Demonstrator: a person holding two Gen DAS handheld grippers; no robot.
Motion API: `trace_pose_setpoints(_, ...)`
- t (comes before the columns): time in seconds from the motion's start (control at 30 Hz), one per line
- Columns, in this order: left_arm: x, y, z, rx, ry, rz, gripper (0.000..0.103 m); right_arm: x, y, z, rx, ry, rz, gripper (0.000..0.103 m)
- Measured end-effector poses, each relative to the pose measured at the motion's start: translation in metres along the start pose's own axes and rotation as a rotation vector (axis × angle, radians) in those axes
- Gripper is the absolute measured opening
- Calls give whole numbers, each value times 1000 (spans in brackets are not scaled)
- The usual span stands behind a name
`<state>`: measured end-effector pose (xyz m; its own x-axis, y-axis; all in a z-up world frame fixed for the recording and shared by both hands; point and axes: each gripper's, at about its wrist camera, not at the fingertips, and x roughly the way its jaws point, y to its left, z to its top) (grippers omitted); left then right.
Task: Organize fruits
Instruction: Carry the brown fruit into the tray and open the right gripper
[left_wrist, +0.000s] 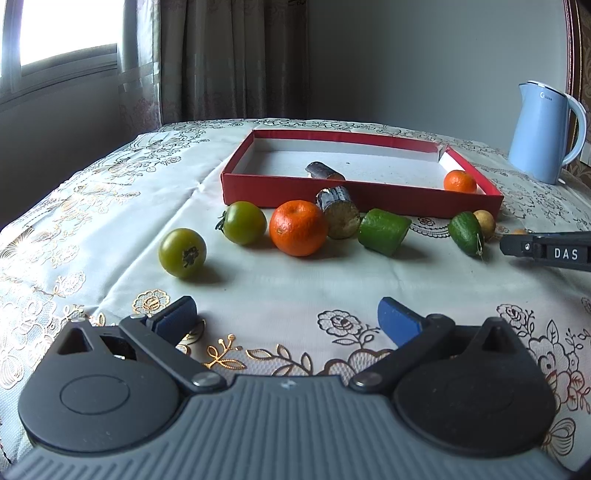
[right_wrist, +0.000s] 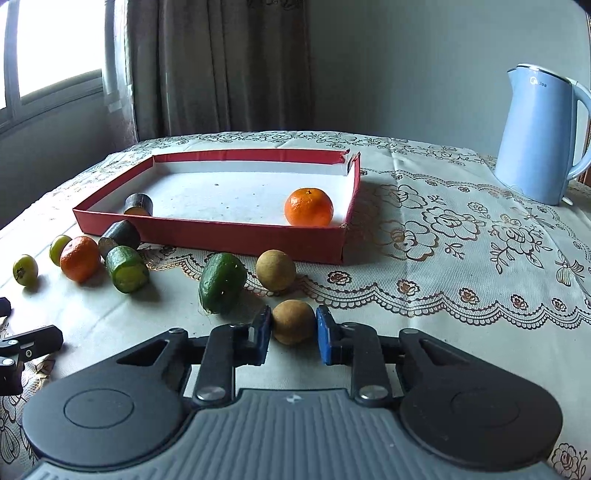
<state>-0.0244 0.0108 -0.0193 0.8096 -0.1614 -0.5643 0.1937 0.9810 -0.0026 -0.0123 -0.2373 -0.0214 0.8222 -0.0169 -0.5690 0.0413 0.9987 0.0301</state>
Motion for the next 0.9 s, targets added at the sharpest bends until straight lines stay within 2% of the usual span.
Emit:
trace_pose_setpoints(0.17, 1, -1, -1, 3, 1, 5, 103, -10, 10, 21, -27, -85, 24, 25)
trace_pose_setpoints(0.3, 1, -1, -1, 6, 2, 7, 103, 0, 20, 45, -51, -126, 37, 25)
trace_pose_setpoints(0.6, 1, -1, -1, 9, 2, 11, 103, 46, 27, 74, -45, -142, 21, 25)
trace_pose_setpoints(0.9, 1, -1, -1, 8, 2, 10, 103, 76, 24, 80, -25, -120, 14, 25)
